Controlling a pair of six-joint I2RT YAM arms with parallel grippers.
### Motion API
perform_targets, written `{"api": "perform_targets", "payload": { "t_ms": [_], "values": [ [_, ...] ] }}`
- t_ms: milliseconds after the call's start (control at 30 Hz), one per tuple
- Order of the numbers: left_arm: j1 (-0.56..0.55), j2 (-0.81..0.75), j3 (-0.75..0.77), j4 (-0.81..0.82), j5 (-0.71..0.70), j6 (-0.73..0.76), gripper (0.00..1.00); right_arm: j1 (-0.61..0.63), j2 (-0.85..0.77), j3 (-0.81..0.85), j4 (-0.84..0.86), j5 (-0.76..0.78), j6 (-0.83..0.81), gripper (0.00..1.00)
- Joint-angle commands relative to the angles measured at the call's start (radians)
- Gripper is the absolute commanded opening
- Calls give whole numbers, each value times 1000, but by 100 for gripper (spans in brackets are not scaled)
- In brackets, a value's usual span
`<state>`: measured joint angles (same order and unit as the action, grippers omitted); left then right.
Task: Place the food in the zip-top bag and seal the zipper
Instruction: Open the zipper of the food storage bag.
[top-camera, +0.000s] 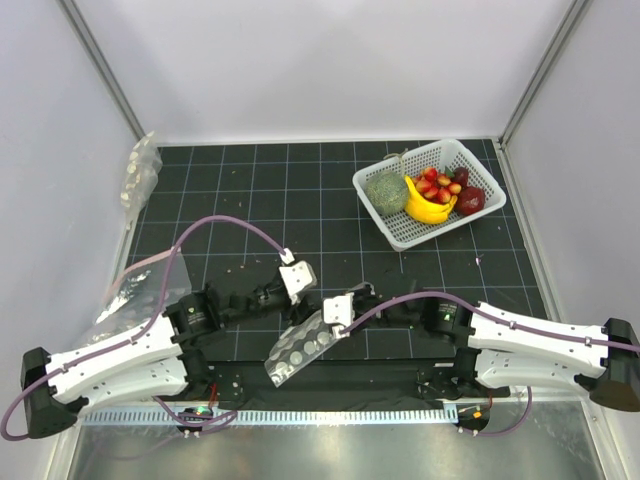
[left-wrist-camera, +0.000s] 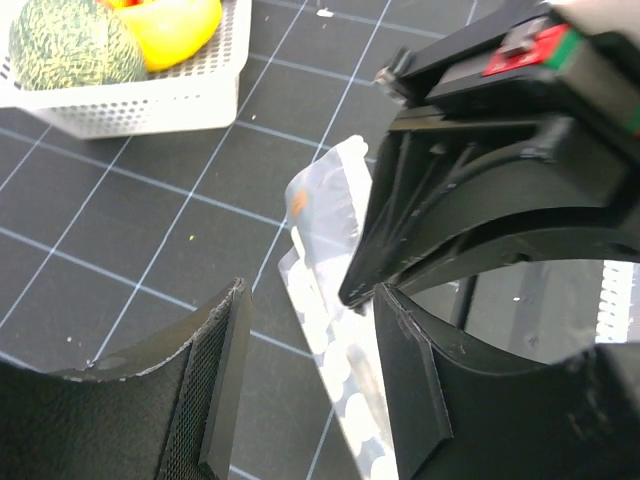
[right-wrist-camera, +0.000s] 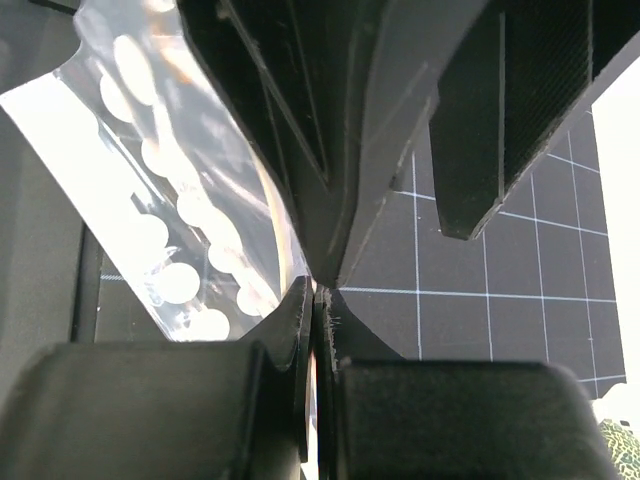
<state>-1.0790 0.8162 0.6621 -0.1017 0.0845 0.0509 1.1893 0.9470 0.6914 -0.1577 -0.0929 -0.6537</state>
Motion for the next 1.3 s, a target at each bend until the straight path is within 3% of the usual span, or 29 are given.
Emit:
{"api": "perform_targets", "payload": {
  "t_ms": [0, 267, 567, 700, 1000, 1267],
  "values": [
    [-4, -11, -9, 63, 50, -16, 56, 6, -5, 30, 61, -8, -11, 1],
    [-4, 53, 33, -4, 44, -8, 53, 6, -11, 28, 63, -10, -11, 1],
    [-4, 58, 45, -46, -132, -8, 45, 6, -25, 26, 60, -45, -11, 1],
    [-4, 63, 51, -66, -132, 4, 36, 4, -33, 25, 58, -48, -11, 1],
    [-4, 93, 59, -75, -59, 17, 35, 4, -68, 16, 78, -41, 3, 1],
    [-4, 143, 70, -87, -75, 23, 33, 6, -134, -15, 118, -54, 16, 1]
  ]
}}
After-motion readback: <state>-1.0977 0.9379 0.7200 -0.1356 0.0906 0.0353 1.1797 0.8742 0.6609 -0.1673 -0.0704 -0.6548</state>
